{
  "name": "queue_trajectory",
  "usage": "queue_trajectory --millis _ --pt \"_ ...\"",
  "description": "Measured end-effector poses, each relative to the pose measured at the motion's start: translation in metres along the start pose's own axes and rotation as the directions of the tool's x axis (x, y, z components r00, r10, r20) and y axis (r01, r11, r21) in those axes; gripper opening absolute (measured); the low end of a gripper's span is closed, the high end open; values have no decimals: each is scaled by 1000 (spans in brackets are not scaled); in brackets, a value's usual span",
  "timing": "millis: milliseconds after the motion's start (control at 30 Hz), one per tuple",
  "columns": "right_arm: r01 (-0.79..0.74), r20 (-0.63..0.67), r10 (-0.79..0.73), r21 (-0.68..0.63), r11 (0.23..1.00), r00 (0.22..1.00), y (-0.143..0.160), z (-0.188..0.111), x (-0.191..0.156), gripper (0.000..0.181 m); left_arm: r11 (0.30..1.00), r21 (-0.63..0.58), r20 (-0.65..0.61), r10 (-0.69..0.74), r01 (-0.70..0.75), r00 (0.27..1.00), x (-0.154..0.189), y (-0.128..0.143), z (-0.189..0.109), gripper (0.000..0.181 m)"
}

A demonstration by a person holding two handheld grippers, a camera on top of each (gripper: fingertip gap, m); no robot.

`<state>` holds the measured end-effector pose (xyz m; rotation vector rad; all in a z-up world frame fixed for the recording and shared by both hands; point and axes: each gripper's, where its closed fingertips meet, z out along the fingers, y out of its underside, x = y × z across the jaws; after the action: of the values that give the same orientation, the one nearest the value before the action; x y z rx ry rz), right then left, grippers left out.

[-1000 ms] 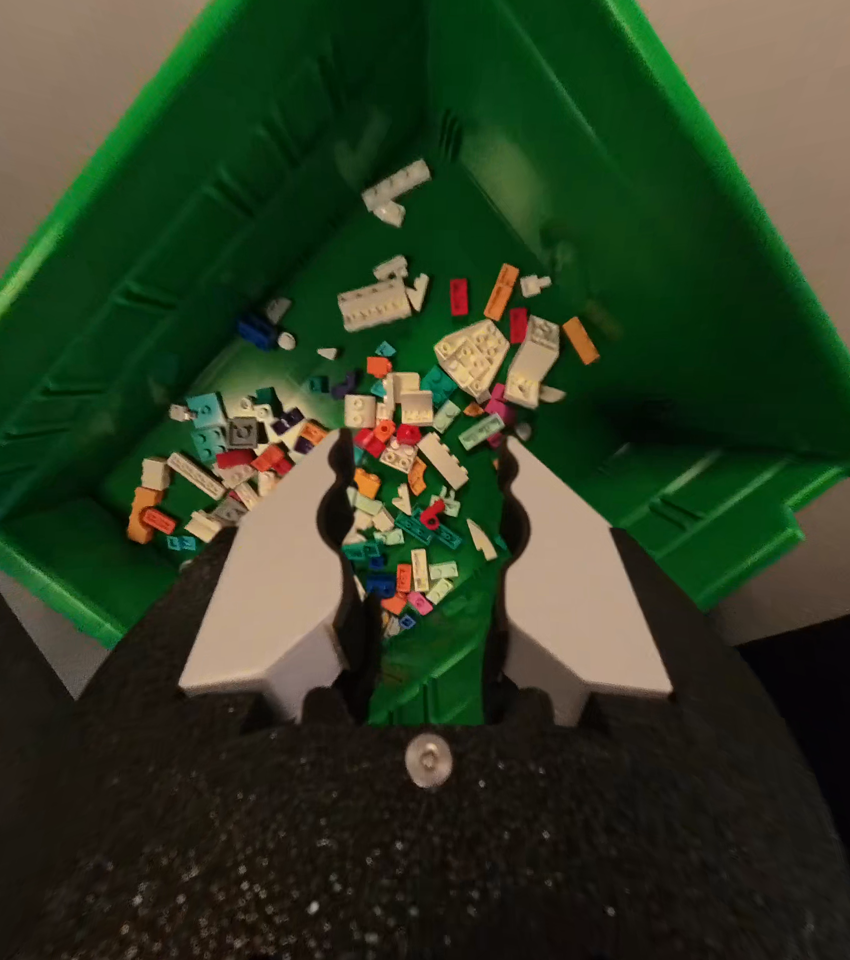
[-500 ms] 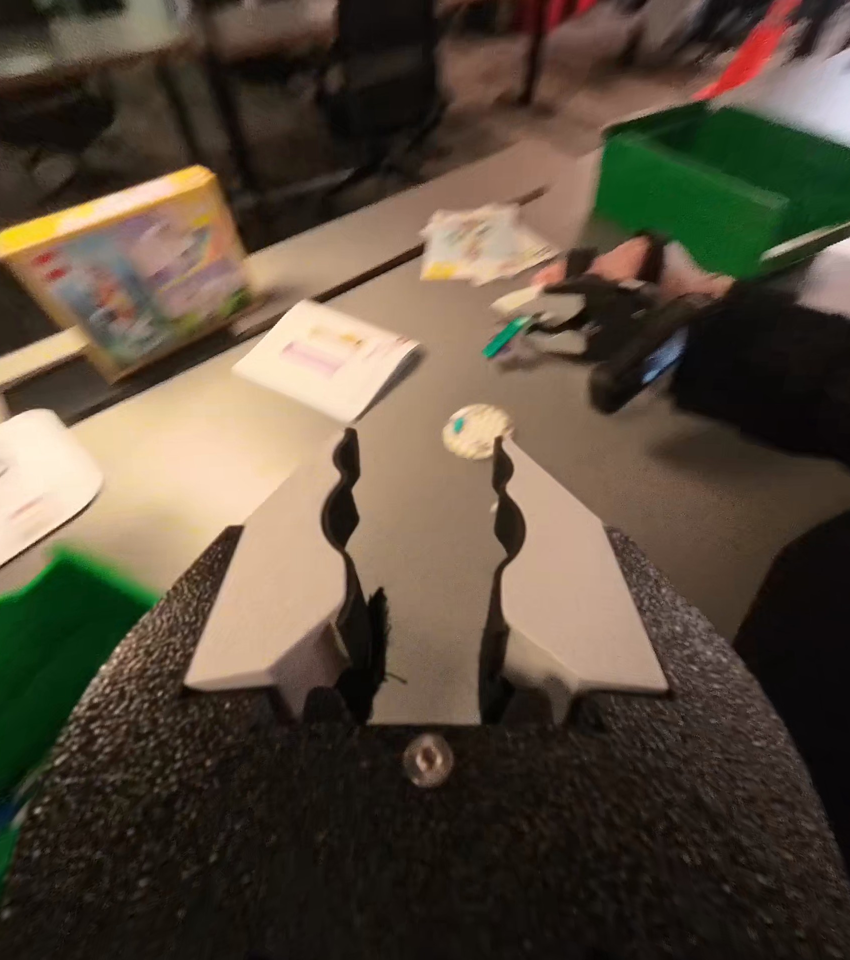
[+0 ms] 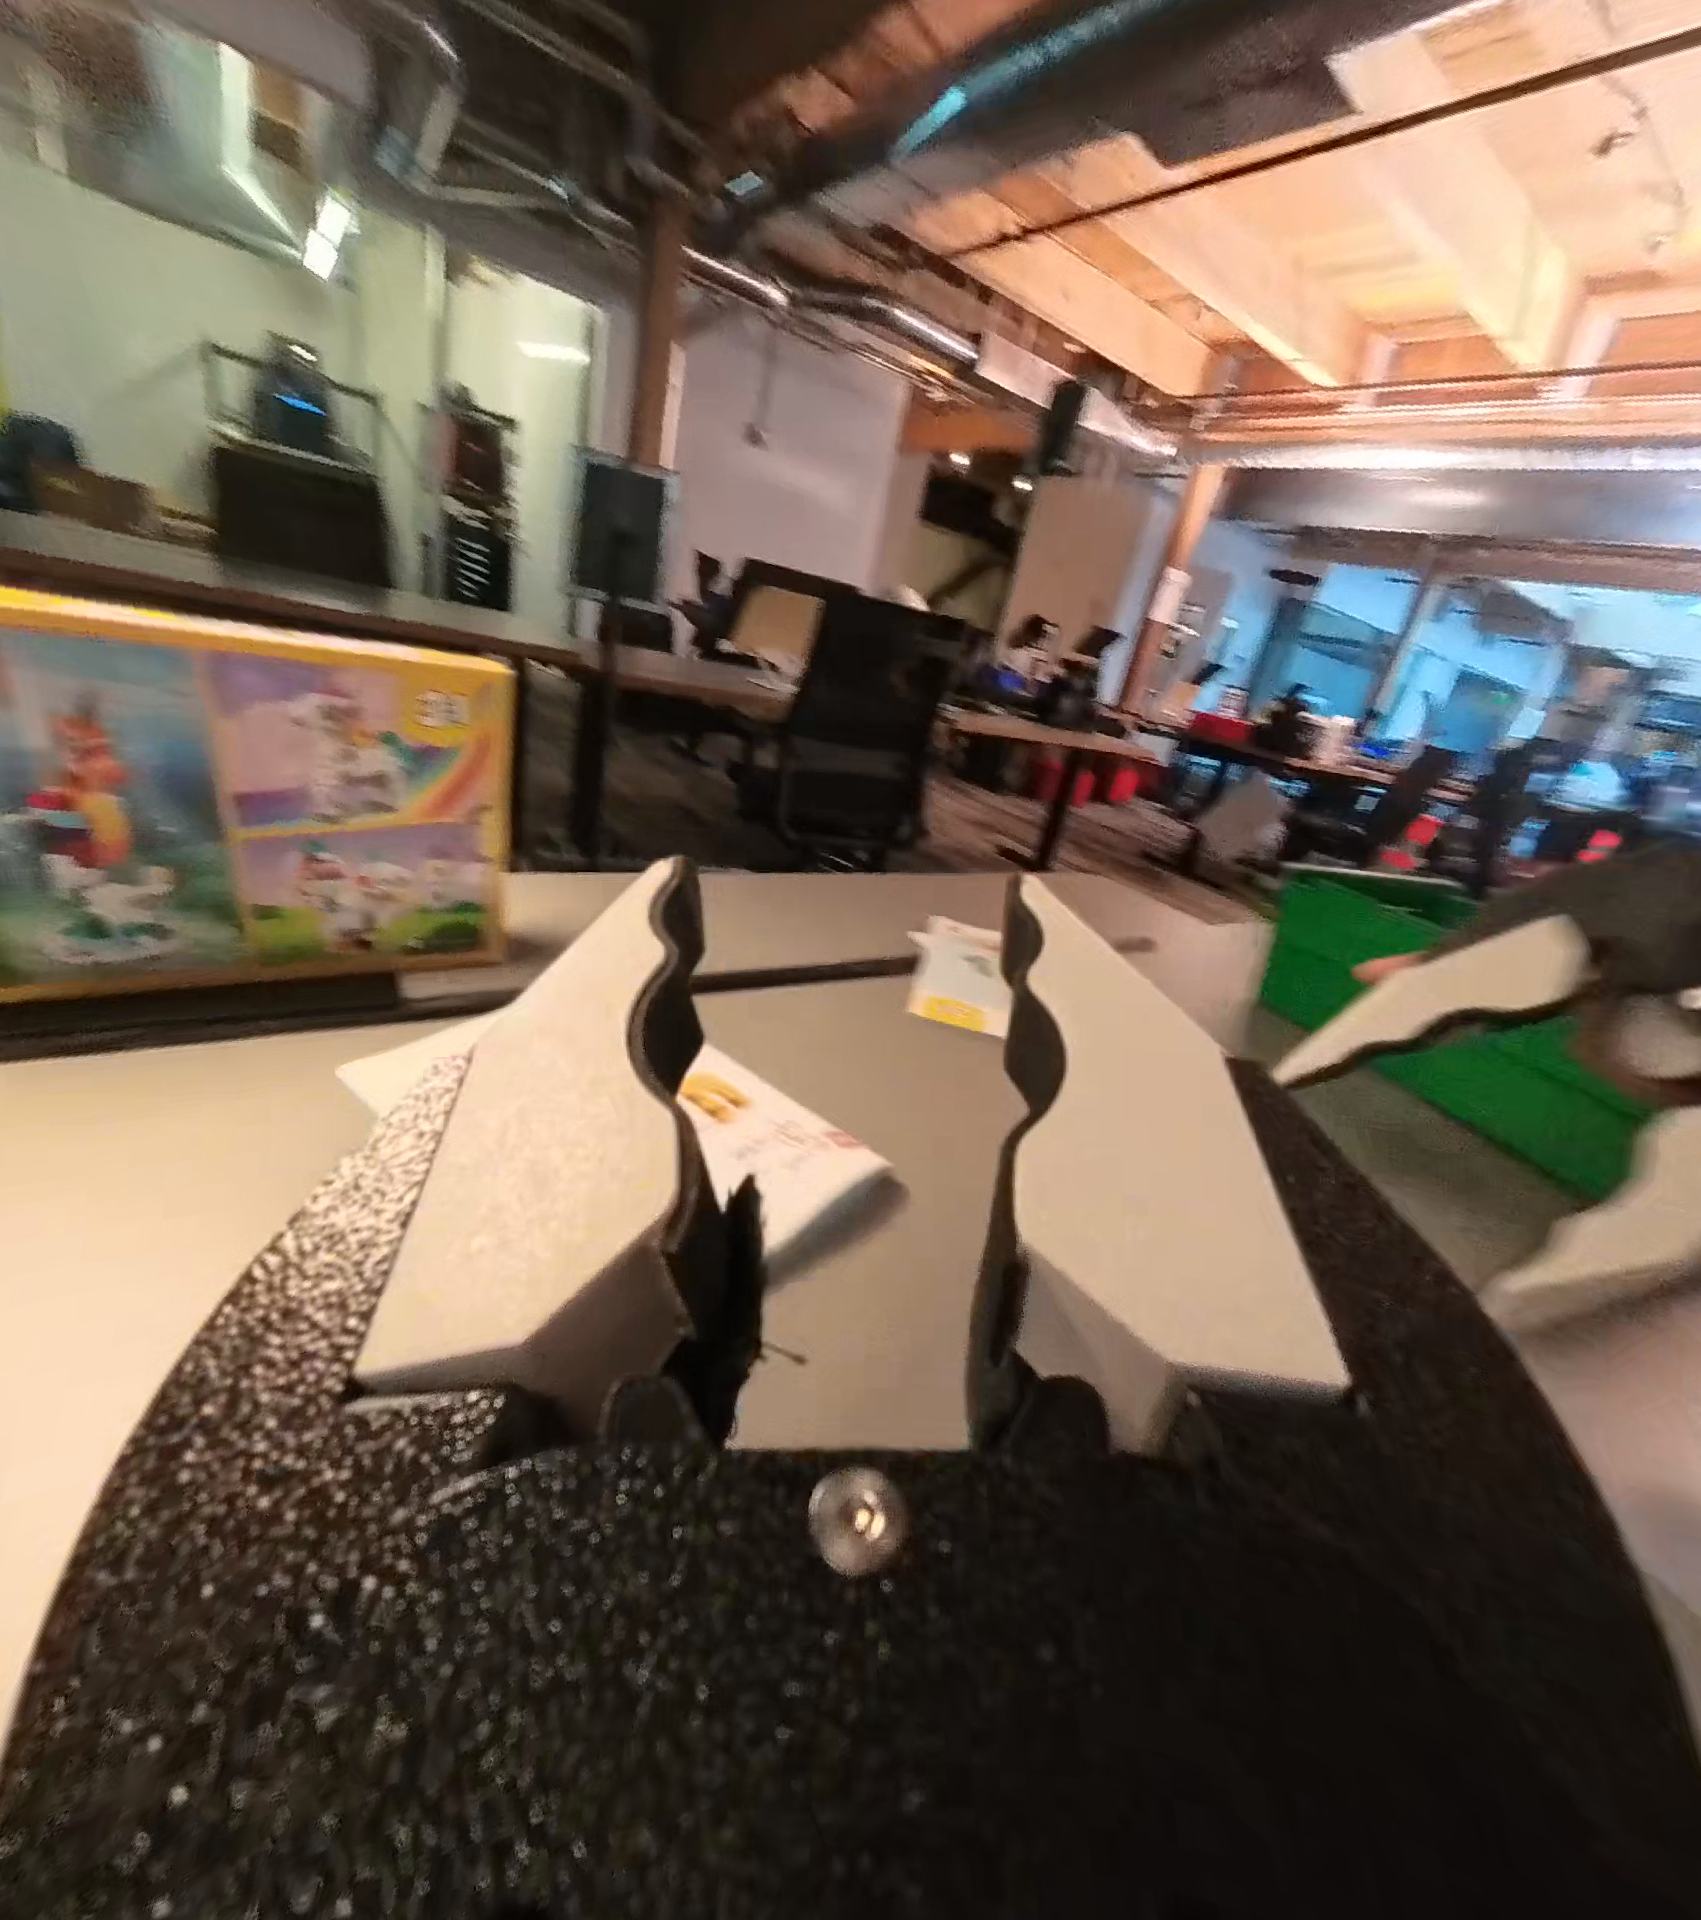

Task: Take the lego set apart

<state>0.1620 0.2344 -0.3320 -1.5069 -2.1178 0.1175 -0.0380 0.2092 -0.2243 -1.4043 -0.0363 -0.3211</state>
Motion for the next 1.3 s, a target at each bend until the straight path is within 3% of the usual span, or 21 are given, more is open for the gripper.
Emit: queue_trajectory --millis 200,300,400,533,667,733,800,867,967,1300 --pt "-6 -122 51 345 938 991 -87 -2 84 86 958 99 204 246 -270 948 -57 2 43 41" --pt "-27 -146 114 496 868 983 -134 19 137 86 944 177 284 223 -279 933 -80 -10 57 36" --pt "-117 -89 201 567 816 975 -170 59 191 87 931 198 292 241 -305 925 -90 -8 71 36" --pt "-196 -21 255 580 791 967 -206 123 257 106 908 192 310 304 -372 901 -92 -16 75 32" --pt "-373 232 293 622 688 928 -242 170 290 122 898 220 322 302 -381 897 -95 -26 71 29" --pt "-408 312 267 620 670 912 -251 183 294 106 897 206 338 310 -391 889 -100 -28 70 27" --pt "-409 366 211 635 655 906 -256 182 294 59 891 212 357 312 -401 881 -106 -32 66 24" --pt "-411 380 197 637 652 904 -253 180 296 56 905 218 379 266 -365 886 -117 -33 61 23" --pt "-377 348 188 628 681 919 -225 171 303 55 941 216 366 170 -261 915 -129 -26 62 24" --pt "-444 217 390 512 735 895 -37 90 324 56 958 211 361 108 -194 926 -138 -23 61 22"
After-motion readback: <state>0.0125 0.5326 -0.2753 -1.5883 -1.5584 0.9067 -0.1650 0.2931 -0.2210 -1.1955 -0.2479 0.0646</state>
